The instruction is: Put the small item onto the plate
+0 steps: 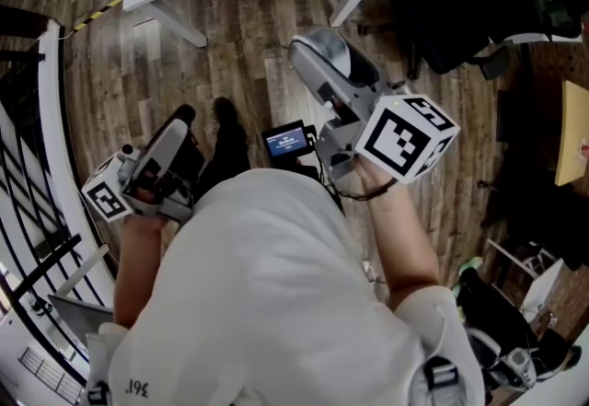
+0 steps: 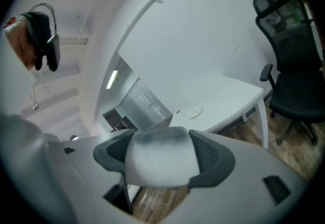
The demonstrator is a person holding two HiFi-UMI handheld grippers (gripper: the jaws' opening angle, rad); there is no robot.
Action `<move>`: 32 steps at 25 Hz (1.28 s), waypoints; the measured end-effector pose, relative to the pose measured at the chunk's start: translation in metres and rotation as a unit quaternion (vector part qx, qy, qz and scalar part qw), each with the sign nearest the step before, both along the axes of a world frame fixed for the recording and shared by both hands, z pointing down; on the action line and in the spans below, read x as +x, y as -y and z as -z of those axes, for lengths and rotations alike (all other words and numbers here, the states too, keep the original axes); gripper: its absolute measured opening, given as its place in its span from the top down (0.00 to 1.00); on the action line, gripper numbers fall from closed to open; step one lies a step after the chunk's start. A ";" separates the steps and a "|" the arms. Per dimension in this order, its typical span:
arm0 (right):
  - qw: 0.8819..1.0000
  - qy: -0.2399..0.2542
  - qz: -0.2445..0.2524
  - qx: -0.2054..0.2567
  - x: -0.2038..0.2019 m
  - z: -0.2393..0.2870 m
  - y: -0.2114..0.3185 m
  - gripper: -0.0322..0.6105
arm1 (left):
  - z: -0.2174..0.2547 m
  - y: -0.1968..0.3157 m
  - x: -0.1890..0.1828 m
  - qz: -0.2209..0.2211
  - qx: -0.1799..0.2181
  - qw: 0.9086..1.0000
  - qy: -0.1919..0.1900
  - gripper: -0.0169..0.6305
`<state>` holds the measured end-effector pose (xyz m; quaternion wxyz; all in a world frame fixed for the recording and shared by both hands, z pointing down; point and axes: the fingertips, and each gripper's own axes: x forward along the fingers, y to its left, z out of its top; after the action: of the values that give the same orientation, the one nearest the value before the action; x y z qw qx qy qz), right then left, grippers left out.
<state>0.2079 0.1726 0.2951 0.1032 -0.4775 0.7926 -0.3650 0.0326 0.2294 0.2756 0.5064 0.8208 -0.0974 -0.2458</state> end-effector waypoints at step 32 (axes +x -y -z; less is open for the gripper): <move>0.998 -0.043 -0.027 -0.022 -0.154 0.011 0.250 0.45 | -0.009 0.270 -0.139 -0.034 -0.020 0.999 -0.019 0.81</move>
<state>0.0538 -0.0771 0.2837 0.0681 -0.5162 0.7750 -0.3582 -0.1061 -0.0404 0.2846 0.5329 0.8083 -0.0645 -0.2421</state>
